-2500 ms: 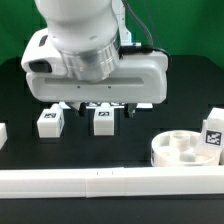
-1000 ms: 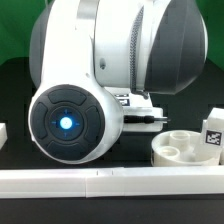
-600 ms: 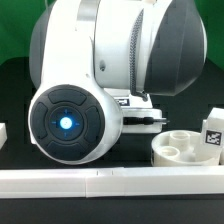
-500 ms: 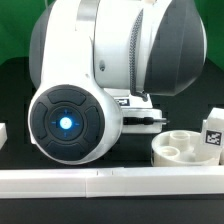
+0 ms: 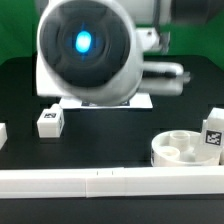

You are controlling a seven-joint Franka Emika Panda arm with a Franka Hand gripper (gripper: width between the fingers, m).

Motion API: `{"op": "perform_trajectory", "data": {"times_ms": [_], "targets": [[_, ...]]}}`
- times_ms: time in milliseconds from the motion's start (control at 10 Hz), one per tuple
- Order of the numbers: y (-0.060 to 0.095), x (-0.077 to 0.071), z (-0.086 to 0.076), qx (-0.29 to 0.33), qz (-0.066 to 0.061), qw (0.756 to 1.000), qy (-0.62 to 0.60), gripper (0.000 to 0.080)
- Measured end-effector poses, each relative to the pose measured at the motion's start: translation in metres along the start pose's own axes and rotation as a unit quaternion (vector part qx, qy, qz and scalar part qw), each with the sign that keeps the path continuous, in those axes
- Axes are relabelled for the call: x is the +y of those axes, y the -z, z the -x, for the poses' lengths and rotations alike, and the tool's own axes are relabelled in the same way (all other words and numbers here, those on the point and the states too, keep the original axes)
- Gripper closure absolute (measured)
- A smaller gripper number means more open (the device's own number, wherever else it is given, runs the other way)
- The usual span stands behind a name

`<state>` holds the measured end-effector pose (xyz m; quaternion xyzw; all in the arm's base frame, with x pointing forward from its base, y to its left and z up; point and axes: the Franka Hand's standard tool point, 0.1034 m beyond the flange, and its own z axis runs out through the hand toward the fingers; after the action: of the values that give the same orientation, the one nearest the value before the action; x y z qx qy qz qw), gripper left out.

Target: Assemble stool

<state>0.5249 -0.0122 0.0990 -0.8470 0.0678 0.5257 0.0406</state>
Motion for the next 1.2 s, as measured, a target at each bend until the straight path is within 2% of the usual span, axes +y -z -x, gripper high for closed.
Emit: {"op": "perform_trajectory", "data": {"times_ms": [200, 300, 500, 600, 800, 900, 1200], "targets": [[-0.014, 0.006, -0.009, -0.005, -0.003, 1.000, -0.004, 0.0462], [-0.008, 0.005, -0.012, 0.015, -0.003, 1.000, -0.003, 0.0462], [-0.009, 0.006, -0.013, 0.016, -0.004, 1.000, -0.004, 0.0462], [-0.001, 0.002, -0.021, 0.056, -0.006, 0.998, -0.009, 0.0462], [0.014, -0.011, -0.008, 0.136, -0.004, 0.991, -0.003, 0.0462], [0.023, -0.017, -0.007, 0.179, -0.005, 0.984, 0.001, 0.0462], [0.035, -0.019, -0.017, 0.295, -0.012, 0.956, 0.004, 0.0462]]}}
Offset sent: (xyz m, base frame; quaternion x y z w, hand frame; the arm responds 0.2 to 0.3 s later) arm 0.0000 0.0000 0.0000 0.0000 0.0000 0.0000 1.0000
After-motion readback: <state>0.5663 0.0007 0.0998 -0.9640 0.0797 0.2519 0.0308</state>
